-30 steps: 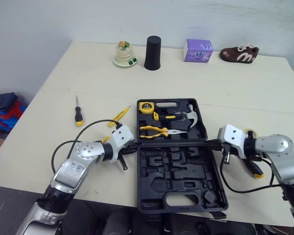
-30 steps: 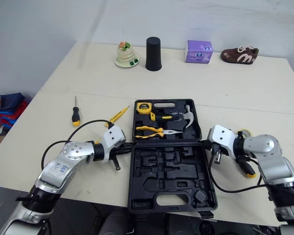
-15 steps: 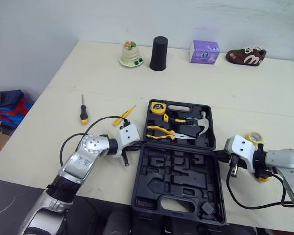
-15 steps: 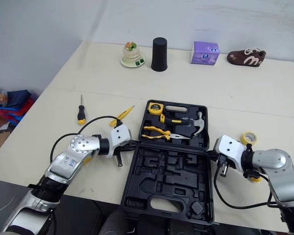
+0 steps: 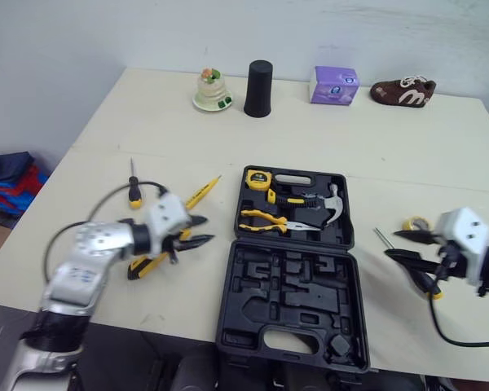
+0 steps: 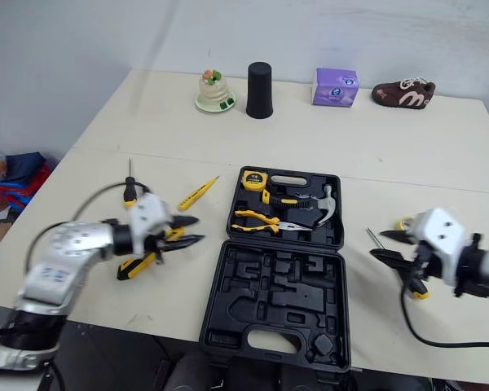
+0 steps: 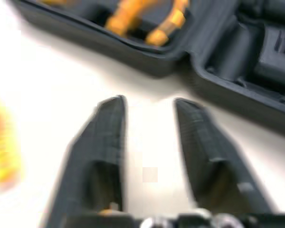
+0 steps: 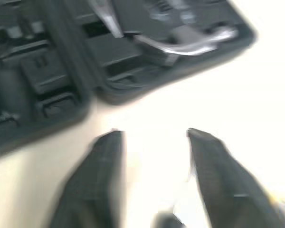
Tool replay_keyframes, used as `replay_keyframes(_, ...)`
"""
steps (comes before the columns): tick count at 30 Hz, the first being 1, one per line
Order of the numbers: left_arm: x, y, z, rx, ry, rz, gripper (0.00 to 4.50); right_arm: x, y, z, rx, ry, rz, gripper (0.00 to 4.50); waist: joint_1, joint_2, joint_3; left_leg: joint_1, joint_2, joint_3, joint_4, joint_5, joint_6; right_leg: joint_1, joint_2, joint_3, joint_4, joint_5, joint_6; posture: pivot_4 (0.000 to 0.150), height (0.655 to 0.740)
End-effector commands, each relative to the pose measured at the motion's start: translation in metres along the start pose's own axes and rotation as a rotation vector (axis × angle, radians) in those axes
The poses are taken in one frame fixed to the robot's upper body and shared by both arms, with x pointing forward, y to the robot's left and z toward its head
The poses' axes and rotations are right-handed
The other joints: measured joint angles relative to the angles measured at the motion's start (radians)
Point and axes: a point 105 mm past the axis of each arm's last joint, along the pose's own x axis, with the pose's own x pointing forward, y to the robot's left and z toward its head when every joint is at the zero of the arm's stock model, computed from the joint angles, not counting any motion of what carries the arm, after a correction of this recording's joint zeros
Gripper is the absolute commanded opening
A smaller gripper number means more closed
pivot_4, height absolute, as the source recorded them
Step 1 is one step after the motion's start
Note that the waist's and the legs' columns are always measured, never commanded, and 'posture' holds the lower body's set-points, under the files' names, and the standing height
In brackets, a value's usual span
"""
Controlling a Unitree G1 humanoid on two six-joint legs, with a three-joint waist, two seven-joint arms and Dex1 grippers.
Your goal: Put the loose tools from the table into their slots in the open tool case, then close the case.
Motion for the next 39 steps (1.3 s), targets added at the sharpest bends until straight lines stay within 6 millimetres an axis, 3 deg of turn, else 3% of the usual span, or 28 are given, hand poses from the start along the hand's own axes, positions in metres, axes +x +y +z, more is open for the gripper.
replay_keyframes(1, -0.052, 0.028, 0.008, -0.069, -0.061, 0.160, 3.93, -0.040, -0.015, -0.010, -0.052, 0.045, -0.118, 4.30, -0.001, 0.000, 0.000, 0.000, 0.000, 0.000, 0.000, 0.000, 0.000, 0.000, 0.000, 0.000, 0.000, 0.000, 0.000, 0.150, 0.7400)
replay_keyframes(2, -0.075, 0.042, 0.002, -0.067, -0.046, 0.256, 4.37, -0.055, -0.023, -0.015, -0.041, 0.026, -0.185, 4.50, -0.001, 0.000, 0.000, 0.000, 0.000, 0.000, -0.001, 0.000, 0.000, 0.000, 0.000, 0.000, -0.001, 0.000, 0.000, 0.150, 0.7400)
replay_keyframes(3, -0.094, 0.053, -0.004, -0.059, -0.031, 0.335, 4.44, -0.067, -0.028, -0.021, -0.019, 0.015, -0.234, 4.50, -0.003, 0.000, 0.000, 0.001, -0.001, 0.001, -0.001, -0.001, 0.000, 0.000, 0.000, 0.000, -0.001, 0.000, 0.000, 0.150, 0.7400)
replay_keyframes(6, -0.146, 0.086, -0.021, -0.052, 0.013, 0.574, 4.44, -0.092, -0.042, -0.046, 0.032, 0.016, -0.383, 4.50, -0.007, -0.001, 0.000, 0.004, -0.001, 0.005, -0.002, -0.002, 0.001, 0.000, 0.001, -0.002, -0.001, 0.000, 0.000, 0.150, 0.7400)
replay_keyframes(9, -0.189, 0.104, -0.044, -0.076, 0.103, 0.745, 4.44, -0.113, -0.052, -0.073, 0.059, 0.033, -0.519, 4.50, -0.007, -0.001, 0.000, 0.005, 0.000, 0.006, -0.003, -0.002, 0.000, 0.000, 0.001, -0.001, -0.002, 0.001, -0.001, 0.150, 0.7400)
replay_keyframes(13, -0.228, 0.117, -0.067, -0.105, 0.231, 0.915, 4.44, -0.144, -0.057, -0.103, 0.083, 0.078, -0.668, 4.50, -0.009, -0.001, 0.000, 0.006, 0.000, 0.010, -0.007, -0.003, 0.000, -0.002, 0.000, 0.001, -0.005, 0.001, -0.001, 0.150, 0.7400)
replay_keyframes(16, -0.239, 0.123, -0.073, -0.123, 0.260, 0.981, 4.44, -0.157, -0.053, -0.120, 0.095, 0.136, -0.702, 4.50, -0.006, -0.001, 0.000, 0.005, 0.000, 0.011, -0.008, -0.004, -0.001, -0.002, 0.000, 0.001, -0.006, 0.001, -0.002, 0.150, 0.7400)
replay_keyframes(20, -0.234, 0.129, -0.075, -0.142, 0.297, 1.023, 4.44, -0.146, -0.053, -0.119, 0.097, 0.091, -0.673, 4.50, -0.011, -0.001, 0.000, 0.006, 0.001, 0.011, -0.008, -0.005, -0.001, -0.002, -0.001, 0.002, -0.006, 0.001, -0.001, 0.150, 0.7400)
replay_keyframes(24, -0.206, 0.130, -0.070, -0.206, 0.289, 0.958, 4.44, -0.120, -0.055, -0.101, 0.083, -0.003, -0.583, 4.50, -0.027, -0.001, 0.000, 0.007, 0.000, 0.012, -0.008, -0.005, -0.005, -0.002, -0.001, 0.004, -0.004, 0.003, 0.001, 0.150, 0.7400)
replay_keyframes(30, -0.165, 0.124, -0.053, -0.395, 0.346, 0.896, 4.44, -0.074, -0.050, -0.028, 0.066, -0.376, -0.390, 4.50, -0.037, -0.001, 0.000, 0.007, 0.001, 0.012, -0.007, -0.004, -0.006, -0.002, 0.000, 0.011, 0.000, 0.003, 0.001, 0.150, 0.7400)
replay_keyframes(34, -0.130, 0.114, -0.039, -0.495, 0.348, 0.816, 4.44, -0.034, -0.030, 0.022, -0.004, -0.544, -0.242, 4.50, -0.029, -0.001, 0.000, 0.007, 0.002, 0.011, -0.007, -0.001, -0.005, -0.003, 0.002, 0.011, 0.000, 0.003, 0.000, 0.150, 0.7400)
replay_keyframes(39, -0.093, 0.117, -0.033, -0.550, 0.360, 0.817, 4.44, -0.003, -0.006, 0.054, -0.087, -0.613, -0.064, 4.50, -0.016, -0.002, 0.000, 0.006, 0.001, 0.010, -0.005, 0.002, -0.009, -0.003, 0.002, 0.012, 0.001, 0.003, 0.000, 0.150, 0.7400)
